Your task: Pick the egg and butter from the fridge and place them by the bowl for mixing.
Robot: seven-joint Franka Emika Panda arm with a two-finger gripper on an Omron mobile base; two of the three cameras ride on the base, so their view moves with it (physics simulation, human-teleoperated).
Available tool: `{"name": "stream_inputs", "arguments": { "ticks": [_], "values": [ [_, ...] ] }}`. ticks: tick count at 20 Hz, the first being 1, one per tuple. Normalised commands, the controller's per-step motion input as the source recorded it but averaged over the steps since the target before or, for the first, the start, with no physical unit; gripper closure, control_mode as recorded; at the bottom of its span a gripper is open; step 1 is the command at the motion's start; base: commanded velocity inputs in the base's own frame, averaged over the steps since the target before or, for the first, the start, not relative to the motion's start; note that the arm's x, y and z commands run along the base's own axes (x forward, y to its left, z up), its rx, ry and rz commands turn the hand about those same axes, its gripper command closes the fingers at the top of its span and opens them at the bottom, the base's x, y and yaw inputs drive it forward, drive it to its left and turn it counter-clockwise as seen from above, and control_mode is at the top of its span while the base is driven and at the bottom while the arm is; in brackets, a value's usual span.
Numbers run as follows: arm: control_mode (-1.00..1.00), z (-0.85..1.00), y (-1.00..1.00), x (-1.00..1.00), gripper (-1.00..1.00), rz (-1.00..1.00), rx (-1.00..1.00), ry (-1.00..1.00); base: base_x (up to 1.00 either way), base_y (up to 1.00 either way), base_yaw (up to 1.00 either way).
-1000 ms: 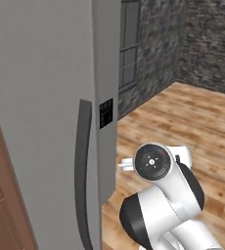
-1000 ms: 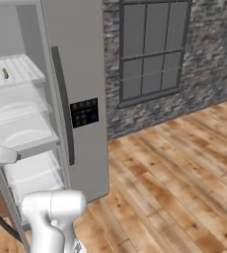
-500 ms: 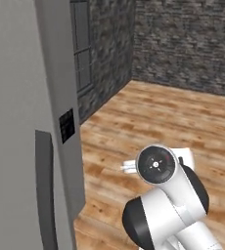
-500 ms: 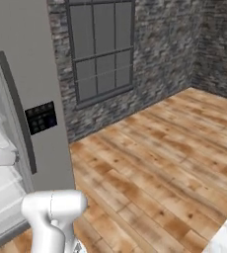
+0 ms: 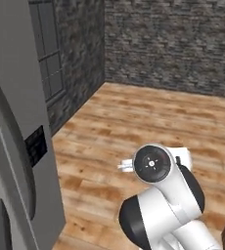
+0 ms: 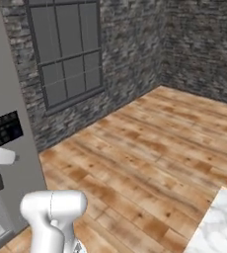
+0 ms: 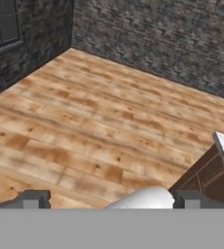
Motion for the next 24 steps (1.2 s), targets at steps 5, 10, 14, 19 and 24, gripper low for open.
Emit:
{"name": "stream_inputs", "arguments": {
  "ticks": [5,10,14,19,24],
  "values": [
    [1.0,0.0,0.0,0.0,-1.0,0.0,0.0,0.0,1.0,-0.53,-0.06],
    [1.0,0.0,0.0,0.0,-1.0,0.0,0.0,0.0,0.8,-0.29,0.14],
    [1.0,0.0,0.0,0.0,-1.0,0.0,0.0,0.0,0.0,0.01,0.88],
    [1.0,0.0,0.0,0.0,-1.0,0.0,0.0,0.0,0.0,0.0,0.93],
    [1.0,0.0,0.0,0.0,-1.0,0.0,0.0,0.0,0.0,-0.12,0.73]
  ]
}}
